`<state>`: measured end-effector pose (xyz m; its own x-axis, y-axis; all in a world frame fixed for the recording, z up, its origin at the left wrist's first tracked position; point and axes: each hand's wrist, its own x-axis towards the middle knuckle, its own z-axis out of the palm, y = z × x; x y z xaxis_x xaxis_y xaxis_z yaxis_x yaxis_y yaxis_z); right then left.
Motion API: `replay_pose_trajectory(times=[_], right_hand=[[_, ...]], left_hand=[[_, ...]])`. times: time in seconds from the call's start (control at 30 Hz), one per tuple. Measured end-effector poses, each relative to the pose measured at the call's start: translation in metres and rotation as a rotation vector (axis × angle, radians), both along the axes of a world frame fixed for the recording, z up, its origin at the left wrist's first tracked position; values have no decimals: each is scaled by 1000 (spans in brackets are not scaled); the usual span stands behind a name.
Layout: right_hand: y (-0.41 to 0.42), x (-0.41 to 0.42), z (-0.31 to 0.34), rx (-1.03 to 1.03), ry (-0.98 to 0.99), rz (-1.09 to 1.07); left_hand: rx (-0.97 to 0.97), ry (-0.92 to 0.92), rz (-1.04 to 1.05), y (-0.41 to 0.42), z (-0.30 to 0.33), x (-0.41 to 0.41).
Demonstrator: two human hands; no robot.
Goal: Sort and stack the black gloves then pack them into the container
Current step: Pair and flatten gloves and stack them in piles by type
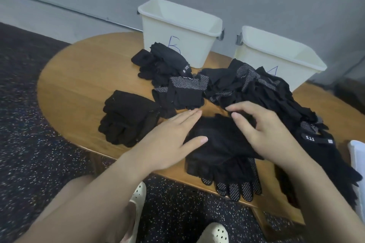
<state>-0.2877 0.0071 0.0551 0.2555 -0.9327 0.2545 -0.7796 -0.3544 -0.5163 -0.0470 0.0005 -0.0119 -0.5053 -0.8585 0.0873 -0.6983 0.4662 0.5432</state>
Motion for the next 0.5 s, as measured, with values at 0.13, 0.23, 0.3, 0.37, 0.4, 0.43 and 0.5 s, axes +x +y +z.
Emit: replay_pose_trajectory(times=[0.13, 0.23, 0.3, 0.37, 0.4, 0.43, 0.5], right_hand=[[-60, 50, 14, -117, 74, 36], [-105, 89, 9, -75, 150, 65], [-125, 113, 7, -31, 226, 61], [-143, 132, 7, -15, 295, 41], [-152, 139, 5, -13, 326, 25], [-160, 144, 4, -9, 351, 8], [-175, 152, -1, 5, 380, -23]], left_hand=[[-28, 32, 14, -1, -5, 13], [-20, 51, 38, -2, -5, 17], [-27, 54, 42, -3, -5, 18], [-43, 56, 32, -4, -5, 18], [-53, 60, 27, -5, -5, 18], [-61, 66, 23, -7, -5, 18], [-63, 83, 25, -9, -5, 18]])
